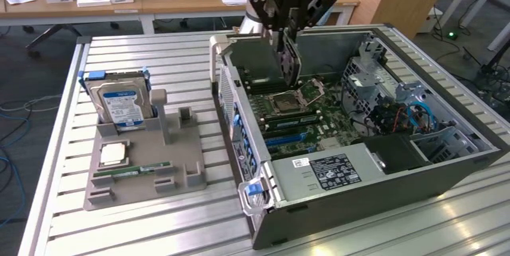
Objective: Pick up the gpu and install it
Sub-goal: 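Pick up the gpu and move the gpu toward the slot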
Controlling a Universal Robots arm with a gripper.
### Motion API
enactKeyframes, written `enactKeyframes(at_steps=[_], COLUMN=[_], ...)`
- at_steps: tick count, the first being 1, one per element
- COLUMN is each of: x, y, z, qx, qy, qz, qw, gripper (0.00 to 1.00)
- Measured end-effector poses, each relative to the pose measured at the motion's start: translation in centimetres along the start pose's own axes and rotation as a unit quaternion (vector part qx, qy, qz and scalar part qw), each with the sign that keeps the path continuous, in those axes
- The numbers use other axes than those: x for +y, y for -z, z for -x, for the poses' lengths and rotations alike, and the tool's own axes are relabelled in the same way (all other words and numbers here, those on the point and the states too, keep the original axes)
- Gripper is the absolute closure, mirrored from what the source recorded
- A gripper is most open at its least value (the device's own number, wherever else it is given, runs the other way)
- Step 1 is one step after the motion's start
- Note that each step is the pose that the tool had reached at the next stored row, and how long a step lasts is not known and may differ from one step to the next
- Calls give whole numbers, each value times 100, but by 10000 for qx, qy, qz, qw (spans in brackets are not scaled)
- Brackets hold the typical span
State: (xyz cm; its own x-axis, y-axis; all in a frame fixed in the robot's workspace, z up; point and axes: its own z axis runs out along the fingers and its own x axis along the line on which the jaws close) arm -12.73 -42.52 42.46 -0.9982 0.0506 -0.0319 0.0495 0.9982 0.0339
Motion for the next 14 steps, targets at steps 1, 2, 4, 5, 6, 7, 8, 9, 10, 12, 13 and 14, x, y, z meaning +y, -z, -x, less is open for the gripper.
enactKeyframes(at_steps=[1,2,4,5,6,7,8,9,10,12,13,14], x=[3,6,13,16,19,23,27,30,33,39,42,46], y=[-2,-4,-6,-8,-10,-11,-13,-14,-16,-19,-20,-22], z=[43,89,179,224,269,317,360,405,450,538,583,629], qx=[0,0,0,0,0,0,0,0,0,1,0,0], qy=[0,0,0,0,1,0,0,0,0,0,1,-1], qz=[1,1,2,3,4,4,4,5,6,7,7,8], qw=[10000,10000,10000,10000,10000,10000,10000,10000,10000,10000,10000,10000], gripper=[74,74,74,74,74,74,74,74,74,74,74,74])
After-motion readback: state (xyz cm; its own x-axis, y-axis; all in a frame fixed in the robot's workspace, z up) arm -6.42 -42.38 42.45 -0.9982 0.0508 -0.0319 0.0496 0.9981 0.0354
